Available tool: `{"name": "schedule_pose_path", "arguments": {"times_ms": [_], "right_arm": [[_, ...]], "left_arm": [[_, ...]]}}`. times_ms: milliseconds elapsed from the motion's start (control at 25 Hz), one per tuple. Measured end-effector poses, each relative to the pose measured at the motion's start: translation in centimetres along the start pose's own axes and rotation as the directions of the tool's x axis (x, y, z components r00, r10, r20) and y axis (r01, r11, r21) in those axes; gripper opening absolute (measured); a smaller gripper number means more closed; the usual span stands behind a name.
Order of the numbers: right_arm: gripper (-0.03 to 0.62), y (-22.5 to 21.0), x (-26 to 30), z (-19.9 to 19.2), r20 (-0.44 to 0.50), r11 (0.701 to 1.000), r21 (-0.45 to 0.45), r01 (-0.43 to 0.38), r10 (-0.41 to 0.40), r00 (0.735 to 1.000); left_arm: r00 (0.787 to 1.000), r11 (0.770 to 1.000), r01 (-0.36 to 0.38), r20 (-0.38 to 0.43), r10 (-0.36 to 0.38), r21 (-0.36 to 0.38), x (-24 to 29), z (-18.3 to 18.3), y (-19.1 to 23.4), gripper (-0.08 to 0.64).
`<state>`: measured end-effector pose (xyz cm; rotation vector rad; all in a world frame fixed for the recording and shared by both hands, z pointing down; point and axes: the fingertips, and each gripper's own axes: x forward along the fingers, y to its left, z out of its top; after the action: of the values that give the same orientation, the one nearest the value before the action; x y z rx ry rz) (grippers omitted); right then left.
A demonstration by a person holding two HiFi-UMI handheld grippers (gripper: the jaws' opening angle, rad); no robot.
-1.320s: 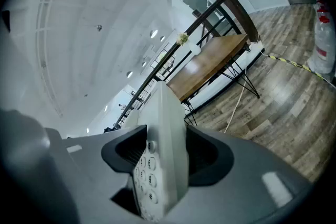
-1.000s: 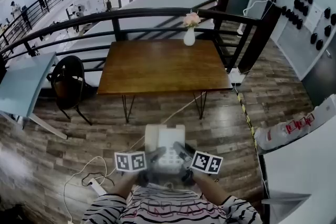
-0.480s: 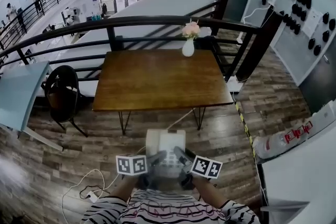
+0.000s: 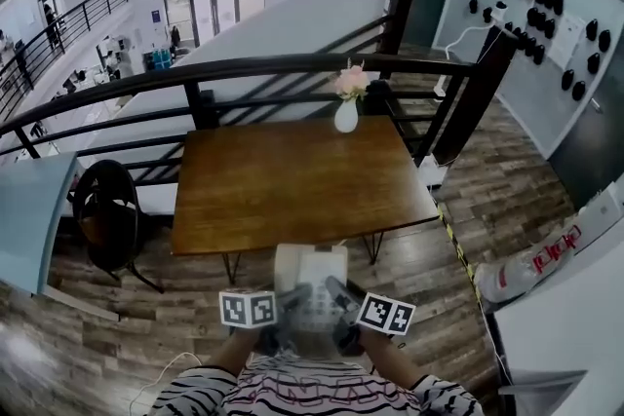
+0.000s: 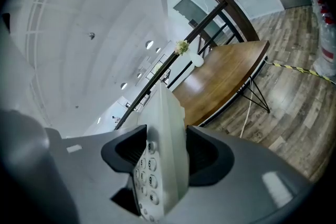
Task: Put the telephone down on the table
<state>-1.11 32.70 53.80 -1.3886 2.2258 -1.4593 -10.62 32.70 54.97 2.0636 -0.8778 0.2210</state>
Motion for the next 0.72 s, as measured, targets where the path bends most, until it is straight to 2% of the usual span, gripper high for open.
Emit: {"name": "schedule_pose_path", "arguments": {"times_ms": [360,720], "right_arm": [[0.235,0.0,4.7,4.0,0.040,0.999,0.021,0.029,-0.030,0.999],[0.235,-2.7,8.0,8.9,0.004,1.000,0.024,0.005,-0.005,1.000]], "left_arm": [[0.999,0.999,0.033,-0.039,-0.033,0.021,2.8,5.5,2.4,0.380],[1.000,1.000,-0.002,-0.017,0.002,0.001,7.7,9.1,3.4,0.379]]}}
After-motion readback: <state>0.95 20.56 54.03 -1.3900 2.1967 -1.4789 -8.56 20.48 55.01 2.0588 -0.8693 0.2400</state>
